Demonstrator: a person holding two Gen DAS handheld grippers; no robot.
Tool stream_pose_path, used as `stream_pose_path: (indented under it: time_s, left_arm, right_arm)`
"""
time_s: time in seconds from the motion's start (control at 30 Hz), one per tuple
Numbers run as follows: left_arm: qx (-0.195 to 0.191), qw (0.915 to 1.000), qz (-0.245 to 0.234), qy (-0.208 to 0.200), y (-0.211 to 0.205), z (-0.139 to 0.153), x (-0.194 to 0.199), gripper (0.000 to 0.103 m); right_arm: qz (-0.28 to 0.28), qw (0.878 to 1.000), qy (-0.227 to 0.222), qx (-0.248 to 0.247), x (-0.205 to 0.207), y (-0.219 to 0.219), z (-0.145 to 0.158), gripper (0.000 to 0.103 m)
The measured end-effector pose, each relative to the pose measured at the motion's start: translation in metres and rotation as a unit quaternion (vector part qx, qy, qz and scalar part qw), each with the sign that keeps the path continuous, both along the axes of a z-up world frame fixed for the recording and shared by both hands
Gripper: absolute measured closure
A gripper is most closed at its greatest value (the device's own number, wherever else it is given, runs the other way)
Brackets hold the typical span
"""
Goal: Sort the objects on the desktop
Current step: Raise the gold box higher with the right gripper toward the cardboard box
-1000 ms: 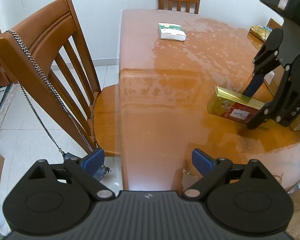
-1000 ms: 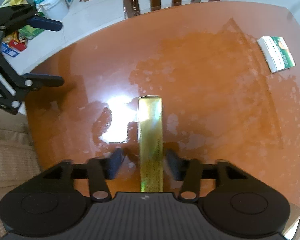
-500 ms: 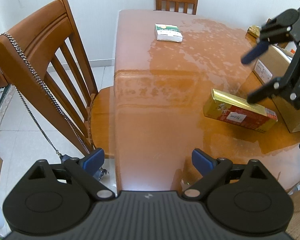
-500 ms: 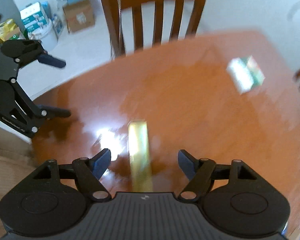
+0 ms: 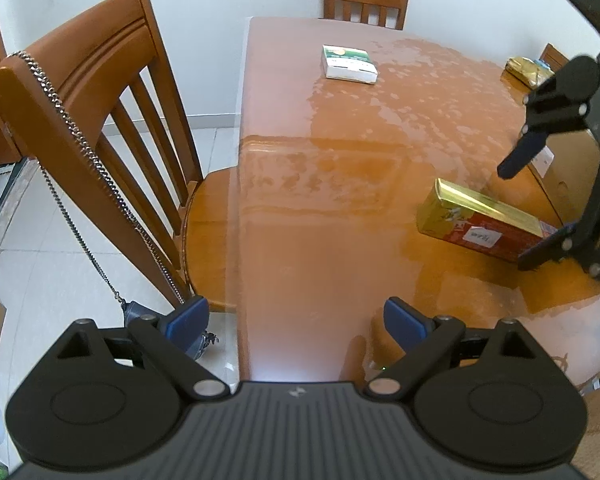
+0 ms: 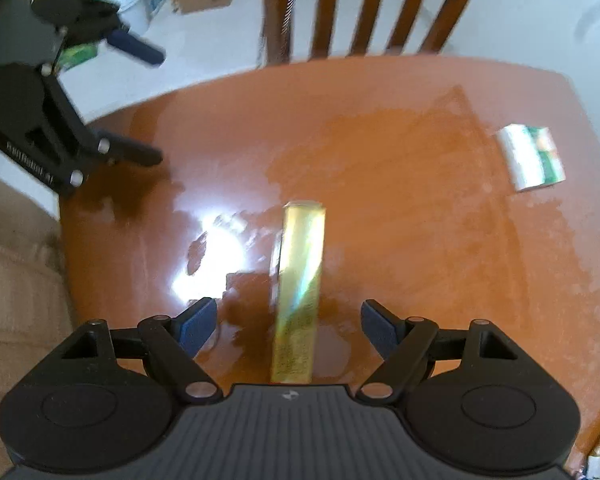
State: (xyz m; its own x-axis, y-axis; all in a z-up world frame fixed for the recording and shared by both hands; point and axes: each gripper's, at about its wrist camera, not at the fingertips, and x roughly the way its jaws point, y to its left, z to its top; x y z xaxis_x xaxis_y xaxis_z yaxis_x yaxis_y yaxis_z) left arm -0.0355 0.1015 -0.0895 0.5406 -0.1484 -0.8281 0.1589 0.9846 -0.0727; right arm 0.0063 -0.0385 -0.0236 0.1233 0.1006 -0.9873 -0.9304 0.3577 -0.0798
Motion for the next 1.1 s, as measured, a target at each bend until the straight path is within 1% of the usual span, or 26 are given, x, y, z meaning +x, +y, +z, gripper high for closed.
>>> stream_pose_path:
  time_s: [0.07, 0.1, 0.23, 0.37, 0.43, 0.47, 0.5, 0.53, 0.6, 0.63, 0.87, 1.1]
  left_arm:
    - [0.000, 1.0000, 0.005, 0.001, 0.001, 0.000, 0.000, 0.009]
    - [0.000, 1.0000, 0.007, 0.001, 0.002, -0.001, -0.001, 0.009]
    - [-0.001, 0.9998, 0.017, 0.005, 0.007, -0.002, -0.002, 0.009]
    - [0.000, 0.9997, 0.022, 0.009, 0.009, -0.004, -0.003, 0.009]
    - [0.000, 0.9997, 0.024, 0.010, 0.009, -0.005, -0.003, 0.009]
    - [0.000, 0.9996, 0.024, 0.011, 0.009, -0.005, -0.003, 0.009]
    - [-0.001, 0.9996, 0.025, 0.011, 0.009, -0.005, -0.003, 0.009]
    - [-0.001, 0.9996, 0.025, 0.011, 0.009, -0.006, -0.002, 0.009]
    - [-0.002, 0.9996, 0.025, 0.011, 0.008, -0.006, -0.002, 0.009]
    - [-0.002, 0.9996, 0.025, 0.011, 0.008, -0.006, -0.002, 0.009]
    - [-0.004, 0.9997, 0.021, 0.009, 0.007, -0.004, -0.002, 0.009]
    - [-0.001, 0.9999, 0.016, 0.005, 0.004, -0.002, -0.001, 0.009]
  right_arm:
    - [-0.010, 1.000, -0.001, 0.007, 0.002, -0.006, -0.005, 0.020]
    - [-0.008, 1.000, 0.009, 0.008, 0.004, -0.006, -0.008, 0.019]
    - [-0.011, 1.000, 0.021, -0.002, 0.012, -0.004, -0.020, 0.019]
    - [-0.036, 0.999, 0.035, -0.004, 0.024, -0.002, -0.025, 0.019]
    - [-0.042, 0.998, 0.050, -0.001, 0.028, -0.002, -0.027, 0.034]
    - [-0.040, 0.998, 0.052, -0.003, 0.029, -0.002, -0.028, 0.036]
    - [-0.035, 0.998, 0.051, -0.008, 0.028, -0.002, -0.030, 0.043]
    - [-0.030, 0.998, 0.051, -0.016, 0.027, -0.001, -0.032, 0.057]
    - [-0.024, 0.998, 0.055, -0.026, 0.026, -0.001, -0.035, 0.071]
    - [-0.024, 0.998, 0.059, -0.029, 0.026, -0.001, -0.036, 0.074]
    - [-0.020, 0.996, 0.078, -0.030, 0.022, -0.005, -0.037, 0.075]
    - [-0.013, 0.996, 0.081, -0.018, 0.021, -0.006, -0.030, 0.075]
